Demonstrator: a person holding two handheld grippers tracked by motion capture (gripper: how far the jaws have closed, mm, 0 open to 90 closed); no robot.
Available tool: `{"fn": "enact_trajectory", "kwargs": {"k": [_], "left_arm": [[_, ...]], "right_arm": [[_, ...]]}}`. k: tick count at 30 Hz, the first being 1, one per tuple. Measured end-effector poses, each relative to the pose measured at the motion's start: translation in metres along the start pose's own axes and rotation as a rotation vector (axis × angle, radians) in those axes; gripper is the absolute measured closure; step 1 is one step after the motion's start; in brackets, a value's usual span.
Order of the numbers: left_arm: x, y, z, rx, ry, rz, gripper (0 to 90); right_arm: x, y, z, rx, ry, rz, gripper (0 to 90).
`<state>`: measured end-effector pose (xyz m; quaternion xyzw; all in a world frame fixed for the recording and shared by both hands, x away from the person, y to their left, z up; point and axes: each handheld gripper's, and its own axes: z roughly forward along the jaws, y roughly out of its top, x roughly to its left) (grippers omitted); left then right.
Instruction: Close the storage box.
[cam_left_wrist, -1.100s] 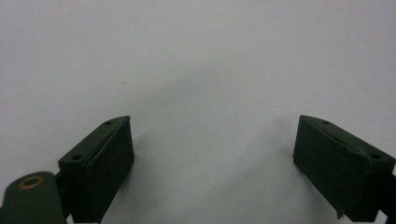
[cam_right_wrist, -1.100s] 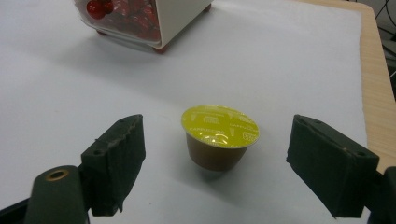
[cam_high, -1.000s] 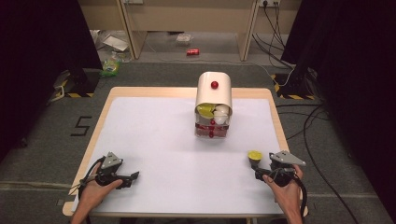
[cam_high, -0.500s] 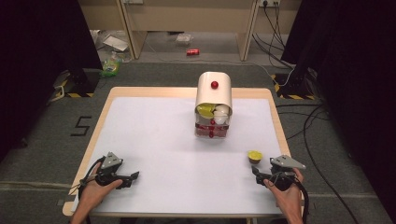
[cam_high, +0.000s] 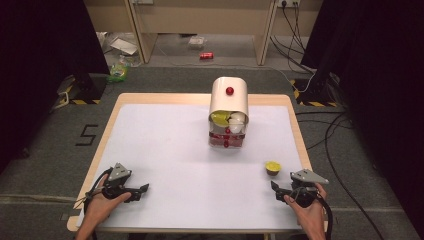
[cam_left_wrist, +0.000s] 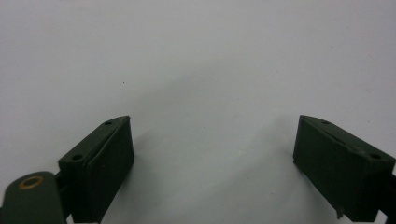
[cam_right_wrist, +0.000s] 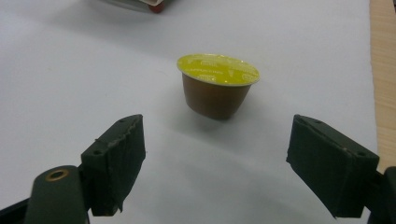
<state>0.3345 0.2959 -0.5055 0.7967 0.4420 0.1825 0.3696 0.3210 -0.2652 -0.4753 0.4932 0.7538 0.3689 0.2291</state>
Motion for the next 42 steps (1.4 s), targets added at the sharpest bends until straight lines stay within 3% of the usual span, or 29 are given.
{"fn": "enact_trajectory", "kwargs": {"k": [24, 30, 32, 42], "left_arm": [[0.000, 0.000, 0.000, 0.001, 0.000, 0.001, 11.6], [0.000, 0.000, 0.000, 0.000, 0.000, 0.000, 11.6], [0.000, 0.000, 0.000, 0.001, 0.000, 0.001, 11.5], [0.000, 0.000, 0.000, 0.000, 0.001, 0.000, 11.5]], "right_arm": [[-0.005, -0.013, -0.001, 0.068, 0.013, -0.004, 19.0], [-0.003, -0.017, 0.003, 0.122, 0.026, -0.024, 17.5], [-0.001, -0.018, 0.004, 0.125, 0.022, -0.054, 16.5], [-0.001, -0.022, 0.003, 0.097, 0.024, -0.052, 16.0]]}}
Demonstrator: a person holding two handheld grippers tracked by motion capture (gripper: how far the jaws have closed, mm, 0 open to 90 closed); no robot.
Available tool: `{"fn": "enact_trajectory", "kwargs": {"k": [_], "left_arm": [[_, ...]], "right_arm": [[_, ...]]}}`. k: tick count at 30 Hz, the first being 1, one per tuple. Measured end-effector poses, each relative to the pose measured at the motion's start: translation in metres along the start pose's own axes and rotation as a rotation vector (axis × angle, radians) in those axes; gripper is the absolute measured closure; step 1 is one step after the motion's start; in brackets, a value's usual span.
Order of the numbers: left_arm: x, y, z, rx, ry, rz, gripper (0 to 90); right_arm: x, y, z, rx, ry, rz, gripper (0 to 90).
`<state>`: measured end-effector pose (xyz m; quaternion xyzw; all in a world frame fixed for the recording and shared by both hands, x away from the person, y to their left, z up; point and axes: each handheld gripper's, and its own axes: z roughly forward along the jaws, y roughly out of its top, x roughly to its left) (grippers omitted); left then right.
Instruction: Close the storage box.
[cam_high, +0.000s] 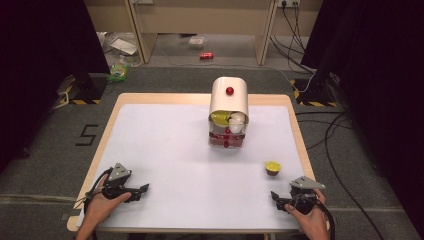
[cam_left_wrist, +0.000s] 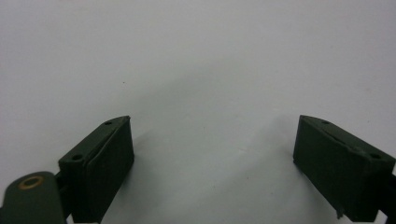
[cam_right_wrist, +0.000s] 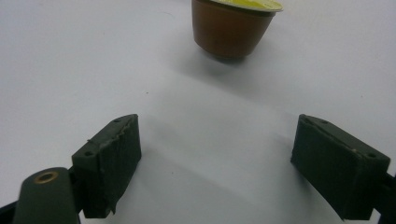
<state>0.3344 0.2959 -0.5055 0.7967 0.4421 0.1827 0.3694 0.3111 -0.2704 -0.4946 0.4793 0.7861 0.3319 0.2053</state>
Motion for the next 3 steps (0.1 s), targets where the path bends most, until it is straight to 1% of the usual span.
{"fn": "enact_trajectory", "kwargs": {"k": [3], "left_arm": [[0.0001, 0.0000, 0.0000, 0.000, 0.000, 0.000, 11.5]], "right_arm": [[0.0000, 0.0000, 0.0000, 0.000, 0.000, 0.000, 15.9]]}}
